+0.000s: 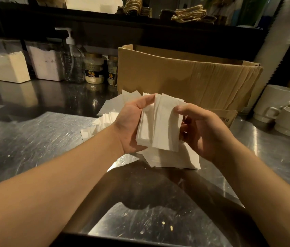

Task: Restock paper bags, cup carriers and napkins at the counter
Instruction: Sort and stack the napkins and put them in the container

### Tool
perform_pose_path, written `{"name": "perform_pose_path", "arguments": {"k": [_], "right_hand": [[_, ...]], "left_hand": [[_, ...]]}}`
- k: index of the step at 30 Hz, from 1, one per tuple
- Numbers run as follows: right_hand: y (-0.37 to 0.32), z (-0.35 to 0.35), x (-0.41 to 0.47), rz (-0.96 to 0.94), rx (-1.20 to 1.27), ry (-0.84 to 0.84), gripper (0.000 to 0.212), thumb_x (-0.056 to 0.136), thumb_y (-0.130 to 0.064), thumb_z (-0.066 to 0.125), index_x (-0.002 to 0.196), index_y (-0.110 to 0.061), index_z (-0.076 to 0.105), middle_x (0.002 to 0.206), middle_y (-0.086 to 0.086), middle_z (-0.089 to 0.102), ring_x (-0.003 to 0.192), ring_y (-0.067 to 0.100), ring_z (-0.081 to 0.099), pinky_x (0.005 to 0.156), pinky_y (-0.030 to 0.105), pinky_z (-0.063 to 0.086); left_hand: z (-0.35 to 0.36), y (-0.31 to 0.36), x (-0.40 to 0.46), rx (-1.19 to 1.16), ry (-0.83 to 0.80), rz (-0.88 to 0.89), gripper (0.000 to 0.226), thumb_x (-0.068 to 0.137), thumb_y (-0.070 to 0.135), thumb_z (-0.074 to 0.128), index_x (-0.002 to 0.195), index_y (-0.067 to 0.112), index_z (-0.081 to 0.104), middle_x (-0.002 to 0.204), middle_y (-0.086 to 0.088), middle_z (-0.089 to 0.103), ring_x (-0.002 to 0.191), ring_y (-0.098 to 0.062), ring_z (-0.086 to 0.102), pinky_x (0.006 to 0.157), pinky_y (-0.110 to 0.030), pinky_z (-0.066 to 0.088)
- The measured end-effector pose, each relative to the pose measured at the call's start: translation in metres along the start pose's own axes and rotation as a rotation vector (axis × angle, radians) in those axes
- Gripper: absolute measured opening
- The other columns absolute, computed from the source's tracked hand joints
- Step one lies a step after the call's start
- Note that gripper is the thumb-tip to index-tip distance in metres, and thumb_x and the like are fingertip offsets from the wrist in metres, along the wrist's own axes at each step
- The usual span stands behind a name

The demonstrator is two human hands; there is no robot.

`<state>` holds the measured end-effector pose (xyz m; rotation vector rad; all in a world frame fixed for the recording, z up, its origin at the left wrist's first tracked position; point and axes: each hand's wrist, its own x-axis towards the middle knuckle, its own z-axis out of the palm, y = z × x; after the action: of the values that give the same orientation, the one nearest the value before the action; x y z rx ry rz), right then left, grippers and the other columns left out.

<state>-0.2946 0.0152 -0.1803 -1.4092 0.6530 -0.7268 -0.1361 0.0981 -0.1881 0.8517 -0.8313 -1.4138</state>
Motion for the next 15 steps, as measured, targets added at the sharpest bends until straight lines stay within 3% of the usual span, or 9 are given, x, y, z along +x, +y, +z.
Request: {"name": "perform_pose_path", "arguments": {"k": [1, 3, 5, 7, 10, 12, 15], "right_hand": [[-0.0005, 0.0006, -0.0013, 0.025, 0.024, -0.001, 0.018, 0.088, -0.029, 0.071, 0.104, -0.019, 0.072, 0.134, 0.023, 0.057, 0.109, 0.038, 0.059, 0.094, 0.044, 0.052], [-0.0007, 0.0011, -0.003, 0.068, 0.07, 0.012, 0.022, 0.087, -0.029, 0.072, 0.106, -0.019, 0.069, 0.133, 0.026, 0.057, 0.1, 0.033, 0.055, 0.084, 0.039, 0.047], [-0.0006, 0.0018, -0.004, 0.106, 0.101, 0.038, 0.022, 0.086, -0.029, 0.074, 0.105, -0.018, 0.068, 0.122, 0.029, 0.059, 0.098, 0.031, 0.053, 0.08, 0.037, 0.046], [-0.0006, 0.0042, -0.0049, 0.117, 0.112, 0.051, 0.022, 0.085, -0.028, 0.074, 0.105, -0.017, 0.07, 0.105, 0.02, 0.057, 0.091, 0.03, 0.051, 0.068, 0.032, 0.047], [-0.0006, 0.0064, -0.0055, 0.09, 0.092, 0.073, 0.017, 0.085, -0.024, 0.074, 0.1, -0.016, 0.074, 0.088, 0.009, 0.055, 0.068, 0.02, 0.048, 0.054, 0.025, 0.044], [-0.001, 0.007, -0.006, 0.046, 0.037, 0.075, 0.012, 0.086, -0.024, 0.074, 0.096, -0.016, 0.075, 0.083, 0.007, 0.058, 0.066, 0.017, 0.049, 0.058, 0.027, 0.044], [0.0001, 0.0091, -0.0051, -0.067, -0.083, 0.098, 0.02, 0.091, -0.024, 0.073, 0.108, -0.017, 0.07, 0.086, 0.004, 0.069, 0.068, 0.016, 0.059, 0.058, 0.026, 0.049]], "left_hand": [[0.0007, -0.0012, -0.0003, 0.003, 0.001, -0.004, 0.048, 0.085, 0.055, 0.047, 0.087, 0.024, 0.083, 0.088, -0.004, 0.074, 0.078, -0.02, 0.073, 0.07, -0.034, 0.06], [-0.0006, -0.0027, -0.0003, 0.011, 0.017, -0.01, 0.056, 0.094, 0.064, 0.04, 0.103, 0.025, 0.079, 0.096, -0.006, 0.074, 0.087, -0.023, 0.072, 0.074, -0.038, 0.06], [-0.0016, -0.0032, 0.0002, 0.055, 0.038, -0.006, 0.065, 0.092, 0.075, 0.035, 0.121, 0.027, 0.068, 0.105, -0.007, 0.073, 0.098, -0.026, 0.07, 0.081, -0.042, 0.06], [0.0001, -0.0033, 0.0, 0.089, 0.031, 0.005, 0.071, 0.085, 0.079, 0.037, 0.128, 0.028, 0.062, 0.106, -0.008, 0.073, 0.099, -0.027, 0.071, 0.081, -0.043, 0.061], [0.0036, -0.0036, -0.0017, 0.07, -0.003, 0.025, 0.07, 0.079, 0.069, 0.05, 0.132, 0.025, 0.058, 0.108, -0.011, 0.071, 0.1, -0.03, 0.07, 0.08, -0.046, 0.061], [0.0046, -0.0041, -0.0019, 0.071, 0.005, 0.046, 0.062, 0.077, 0.06, 0.055, 0.127, 0.024, 0.059, 0.103, -0.01, 0.071, 0.095, -0.029, 0.07, 0.08, -0.045, 0.062], [0.006, -0.0048, -0.0012, 0.099, 0.032, 0.037, 0.053, 0.076, 0.05, 0.059, 0.123, 0.025, 0.058, 0.097, -0.008, 0.068, 0.091, -0.025, 0.066, 0.078, -0.041, 0.058]]}}
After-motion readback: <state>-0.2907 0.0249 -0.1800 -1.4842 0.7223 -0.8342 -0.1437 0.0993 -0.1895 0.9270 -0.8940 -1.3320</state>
